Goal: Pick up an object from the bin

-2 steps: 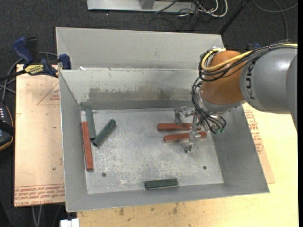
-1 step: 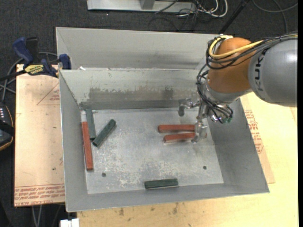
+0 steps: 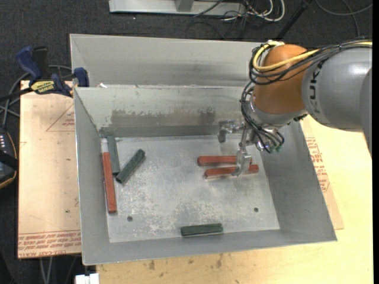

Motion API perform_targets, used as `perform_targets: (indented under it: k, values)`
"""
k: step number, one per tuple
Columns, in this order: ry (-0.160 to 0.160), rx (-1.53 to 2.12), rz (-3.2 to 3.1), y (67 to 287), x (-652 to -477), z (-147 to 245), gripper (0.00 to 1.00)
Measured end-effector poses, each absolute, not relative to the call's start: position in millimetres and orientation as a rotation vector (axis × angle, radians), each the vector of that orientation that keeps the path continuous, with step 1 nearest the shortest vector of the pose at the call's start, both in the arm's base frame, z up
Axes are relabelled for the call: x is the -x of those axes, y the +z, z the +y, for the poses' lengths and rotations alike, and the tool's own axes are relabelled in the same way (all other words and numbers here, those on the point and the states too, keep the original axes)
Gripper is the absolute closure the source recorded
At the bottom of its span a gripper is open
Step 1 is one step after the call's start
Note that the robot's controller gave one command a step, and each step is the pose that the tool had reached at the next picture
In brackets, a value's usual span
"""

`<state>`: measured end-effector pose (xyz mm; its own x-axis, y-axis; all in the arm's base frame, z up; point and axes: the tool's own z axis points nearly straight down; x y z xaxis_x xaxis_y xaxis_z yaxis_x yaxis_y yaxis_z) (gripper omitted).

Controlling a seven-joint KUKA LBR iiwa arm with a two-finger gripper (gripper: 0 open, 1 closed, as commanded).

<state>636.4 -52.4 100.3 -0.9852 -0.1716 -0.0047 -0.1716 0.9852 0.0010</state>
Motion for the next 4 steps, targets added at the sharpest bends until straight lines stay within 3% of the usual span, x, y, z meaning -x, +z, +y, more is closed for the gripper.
perform_targets:
  k: [1, 2, 3, 4]
  values:
    - [0.003, 0.28, 3.129, 68.3, -635.8, -45.4, 0.0]
    - [0.002, 0.279, 3.127, 68.7, -636.5, -45.0, 0.0]
    - [0.002, 0.277, 3.127, 68.9, -636.6, -45.2, 1.0]
    - [0.002, 0.275, 3.126, 74.0, -637.3, -45.0, 1.0]
